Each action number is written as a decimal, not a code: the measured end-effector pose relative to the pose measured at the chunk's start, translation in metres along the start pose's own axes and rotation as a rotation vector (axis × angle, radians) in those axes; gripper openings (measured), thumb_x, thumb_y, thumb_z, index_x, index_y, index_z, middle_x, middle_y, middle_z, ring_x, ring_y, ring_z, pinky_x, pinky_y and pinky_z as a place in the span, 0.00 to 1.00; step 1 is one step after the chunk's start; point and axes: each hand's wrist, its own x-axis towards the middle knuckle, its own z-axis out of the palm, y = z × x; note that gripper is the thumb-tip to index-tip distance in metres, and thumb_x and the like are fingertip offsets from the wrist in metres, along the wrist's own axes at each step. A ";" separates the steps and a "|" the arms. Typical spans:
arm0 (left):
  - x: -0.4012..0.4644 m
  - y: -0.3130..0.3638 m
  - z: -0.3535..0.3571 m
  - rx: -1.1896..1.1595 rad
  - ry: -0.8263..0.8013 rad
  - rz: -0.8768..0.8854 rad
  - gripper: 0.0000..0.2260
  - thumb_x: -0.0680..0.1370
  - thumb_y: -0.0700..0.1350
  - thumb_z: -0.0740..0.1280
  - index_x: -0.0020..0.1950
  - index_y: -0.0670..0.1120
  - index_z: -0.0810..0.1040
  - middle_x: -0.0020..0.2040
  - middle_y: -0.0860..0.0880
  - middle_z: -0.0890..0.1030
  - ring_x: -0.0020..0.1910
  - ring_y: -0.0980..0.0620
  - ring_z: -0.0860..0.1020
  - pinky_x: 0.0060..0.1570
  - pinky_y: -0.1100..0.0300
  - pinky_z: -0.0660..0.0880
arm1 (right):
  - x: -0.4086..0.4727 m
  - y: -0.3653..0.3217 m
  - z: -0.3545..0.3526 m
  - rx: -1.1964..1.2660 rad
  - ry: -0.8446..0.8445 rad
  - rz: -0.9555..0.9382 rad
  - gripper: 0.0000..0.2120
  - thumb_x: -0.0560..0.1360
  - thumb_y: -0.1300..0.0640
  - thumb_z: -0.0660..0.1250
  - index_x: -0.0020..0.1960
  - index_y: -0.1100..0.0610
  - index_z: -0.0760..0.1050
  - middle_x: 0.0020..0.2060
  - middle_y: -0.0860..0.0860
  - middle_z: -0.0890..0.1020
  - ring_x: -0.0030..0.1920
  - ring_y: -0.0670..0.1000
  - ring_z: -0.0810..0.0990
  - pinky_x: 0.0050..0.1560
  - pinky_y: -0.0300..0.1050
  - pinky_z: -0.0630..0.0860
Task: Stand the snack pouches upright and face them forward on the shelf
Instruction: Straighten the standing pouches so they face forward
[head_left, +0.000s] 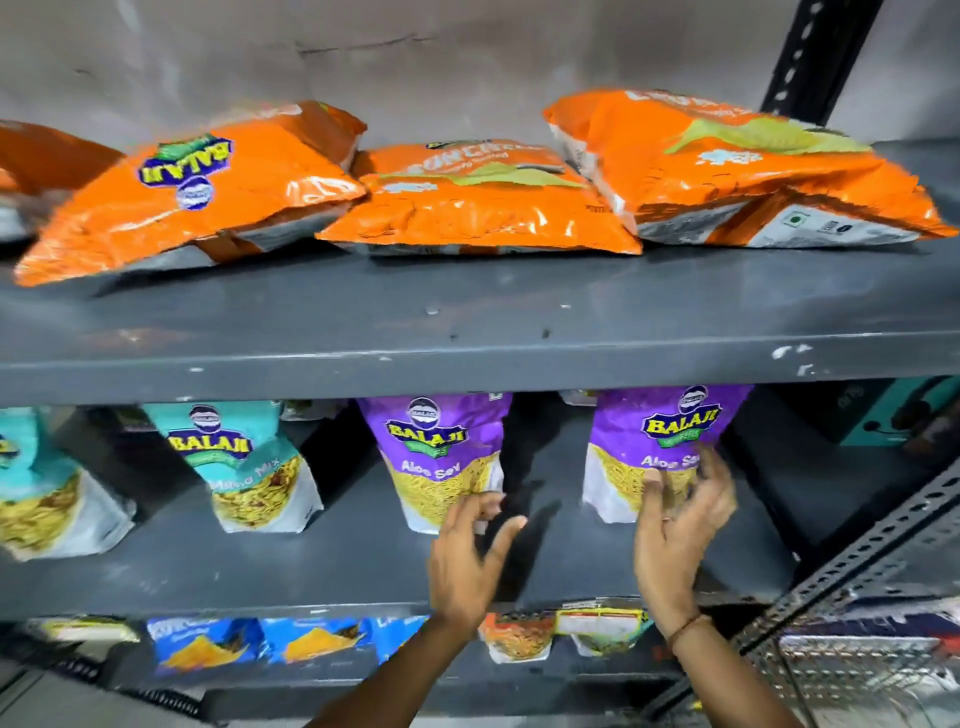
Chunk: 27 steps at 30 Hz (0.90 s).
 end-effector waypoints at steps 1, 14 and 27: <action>-0.001 -0.010 -0.018 0.023 0.025 0.000 0.13 0.72 0.64 0.69 0.52 0.60 0.76 0.50 0.63 0.77 0.48 0.64 0.78 0.47 0.62 0.78 | -0.013 -0.011 0.008 0.016 -0.040 -0.044 0.25 0.76 0.52 0.62 0.70 0.58 0.65 0.68 0.56 0.69 0.71 0.52 0.65 0.74 0.42 0.58; 0.087 -0.079 -0.110 -0.293 -0.429 -0.223 0.42 0.58 0.47 0.82 0.67 0.52 0.66 0.62 0.55 0.78 0.61 0.66 0.76 0.59 0.71 0.72 | -0.063 -0.033 0.109 0.183 -0.964 0.476 0.42 0.65 0.62 0.79 0.72 0.50 0.62 0.68 0.48 0.75 0.66 0.49 0.75 0.67 0.46 0.72; 0.065 -0.080 -0.081 -0.209 -0.200 -0.334 0.30 0.52 0.65 0.80 0.50 0.71 0.72 0.46 0.71 0.83 0.47 0.72 0.80 0.41 0.80 0.72 | -0.039 -0.014 0.113 0.201 -1.162 0.449 0.31 0.69 0.57 0.76 0.66 0.44 0.65 0.63 0.44 0.79 0.64 0.48 0.78 0.67 0.46 0.73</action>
